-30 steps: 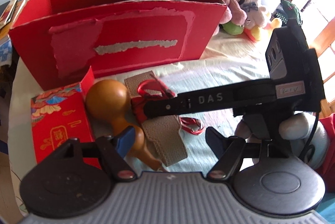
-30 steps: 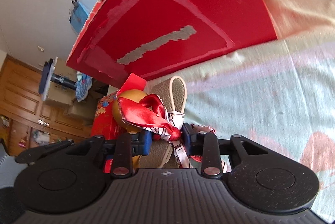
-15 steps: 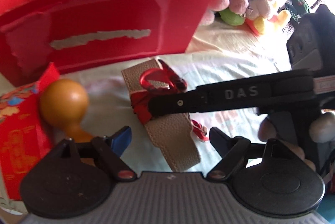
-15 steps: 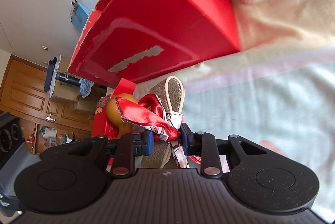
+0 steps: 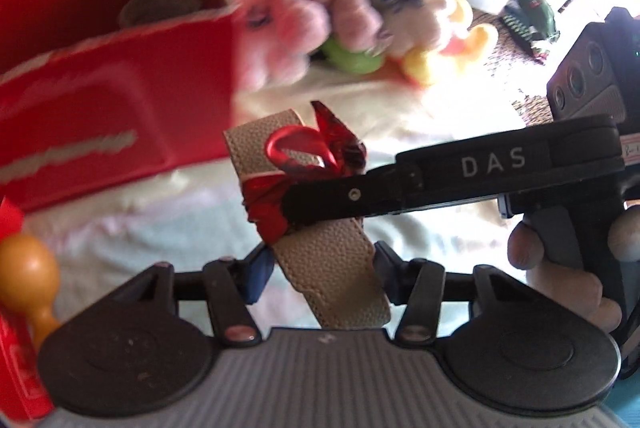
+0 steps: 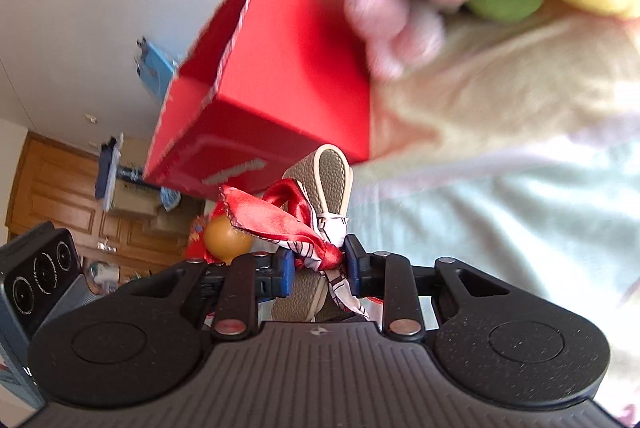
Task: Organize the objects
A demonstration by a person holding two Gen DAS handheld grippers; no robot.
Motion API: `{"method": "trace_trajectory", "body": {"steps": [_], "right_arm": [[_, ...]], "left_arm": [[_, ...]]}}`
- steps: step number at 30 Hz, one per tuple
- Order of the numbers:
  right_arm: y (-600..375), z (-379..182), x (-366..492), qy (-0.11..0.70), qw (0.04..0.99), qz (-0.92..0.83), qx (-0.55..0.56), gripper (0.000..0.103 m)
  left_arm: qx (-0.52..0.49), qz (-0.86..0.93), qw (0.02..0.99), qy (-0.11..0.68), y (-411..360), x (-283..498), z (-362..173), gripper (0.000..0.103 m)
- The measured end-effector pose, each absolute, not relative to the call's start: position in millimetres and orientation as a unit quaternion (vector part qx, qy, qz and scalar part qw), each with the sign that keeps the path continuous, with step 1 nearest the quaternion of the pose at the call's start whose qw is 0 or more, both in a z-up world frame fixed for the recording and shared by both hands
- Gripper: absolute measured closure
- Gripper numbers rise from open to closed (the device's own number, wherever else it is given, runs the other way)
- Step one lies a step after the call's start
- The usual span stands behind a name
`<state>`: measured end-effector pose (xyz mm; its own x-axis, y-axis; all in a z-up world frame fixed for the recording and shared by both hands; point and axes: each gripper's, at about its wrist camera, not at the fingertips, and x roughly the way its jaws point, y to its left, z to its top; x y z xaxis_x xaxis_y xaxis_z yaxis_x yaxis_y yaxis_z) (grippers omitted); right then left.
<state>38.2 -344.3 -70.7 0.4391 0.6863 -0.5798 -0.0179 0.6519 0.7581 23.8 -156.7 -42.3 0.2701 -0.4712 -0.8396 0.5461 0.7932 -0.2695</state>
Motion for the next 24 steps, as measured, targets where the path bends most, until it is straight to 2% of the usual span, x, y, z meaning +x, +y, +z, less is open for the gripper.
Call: {"method": "trace_trajectory", "body": {"steps": [12, 18, 24], "right_arm": [[-372.7, 8.8, 44.2, 0.375, 0.82, 0.246, 0.357, 0.075], [-346.2, 53.7, 81.8, 0.341, 0.84, 0.262, 0.332, 0.075], [-297.6, 73.7, 130.3, 0.364, 0.843, 0.249, 0.308, 0.076]], "left_arm": [[0.053, -0.354, 0.843, 0.401, -182.6, 33.8, 49.9, 0.049], [0.049, -0.357, 0.863, 0.354, -149.1, 66.6, 99.6, 0.049], [0.045, -0.349, 0.864, 0.36, -96.3, 116.0, 116.6, 0.049]]}}
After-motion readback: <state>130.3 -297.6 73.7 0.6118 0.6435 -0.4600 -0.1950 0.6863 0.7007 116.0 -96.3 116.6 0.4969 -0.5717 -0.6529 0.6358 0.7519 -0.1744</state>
